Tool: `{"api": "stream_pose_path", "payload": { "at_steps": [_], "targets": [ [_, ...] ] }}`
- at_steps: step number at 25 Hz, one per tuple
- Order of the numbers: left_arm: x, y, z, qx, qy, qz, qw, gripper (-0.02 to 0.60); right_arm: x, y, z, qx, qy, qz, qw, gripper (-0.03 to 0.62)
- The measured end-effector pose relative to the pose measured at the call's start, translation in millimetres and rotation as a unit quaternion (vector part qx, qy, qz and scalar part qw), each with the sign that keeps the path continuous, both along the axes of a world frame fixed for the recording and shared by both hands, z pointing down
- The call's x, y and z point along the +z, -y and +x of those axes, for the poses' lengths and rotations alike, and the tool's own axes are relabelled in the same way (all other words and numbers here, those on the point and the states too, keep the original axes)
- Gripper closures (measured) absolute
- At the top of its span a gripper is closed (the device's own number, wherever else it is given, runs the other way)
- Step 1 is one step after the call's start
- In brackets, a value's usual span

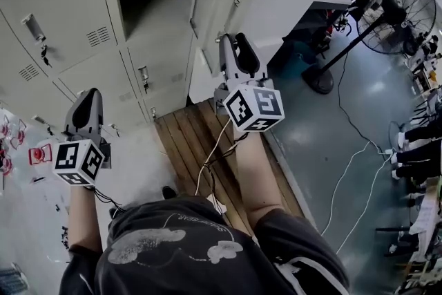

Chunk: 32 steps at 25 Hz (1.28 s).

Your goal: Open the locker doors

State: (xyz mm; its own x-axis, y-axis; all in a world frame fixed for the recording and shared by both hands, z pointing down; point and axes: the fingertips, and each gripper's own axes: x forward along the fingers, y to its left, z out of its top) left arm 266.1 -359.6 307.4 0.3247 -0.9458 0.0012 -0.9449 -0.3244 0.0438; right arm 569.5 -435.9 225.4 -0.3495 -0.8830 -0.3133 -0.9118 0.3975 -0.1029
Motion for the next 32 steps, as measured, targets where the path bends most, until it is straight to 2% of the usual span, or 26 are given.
{"api": "stream_pose_path", "payload": {
  "at_steps": [6,10,16,24,29,32],
  "targets": [
    [-4,-14,-52,-0.025,-0.012,0.001,0.9996,0.572,-7,-10,-51,0.005,-0.030,0.005,1.000,0.361],
    [-6,-27,-107,-0.044,-0.019,0.006,0.9988,0.572,-7,-15,-111,-0.016,-0.033,0.001,0.999,0.336],
    [-8,-55,-215,-0.076,-0.020,0.013,0.9968,0.572,-2,-30,-236,-0.066,-0.037,-0.003,0.997,0.333],
    [-15,-106,-372,-0.123,-0.015,0.028,0.9919,0.572,4,-63,-430,-0.139,-0.046,-0.004,0.989,0.333],
    [-17,-136,-456,-0.135,-0.013,0.030,0.9903,0.572,5,-98,-548,-0.184,-0.061,-0.003,0.981,0.335],
    [-17,-152,-492,-0.129,-0.017,0.027,0.9911,0.572,8,-120,-604,-0.199,-0.067,-0.007,0.978,0.335]
  ]
}}
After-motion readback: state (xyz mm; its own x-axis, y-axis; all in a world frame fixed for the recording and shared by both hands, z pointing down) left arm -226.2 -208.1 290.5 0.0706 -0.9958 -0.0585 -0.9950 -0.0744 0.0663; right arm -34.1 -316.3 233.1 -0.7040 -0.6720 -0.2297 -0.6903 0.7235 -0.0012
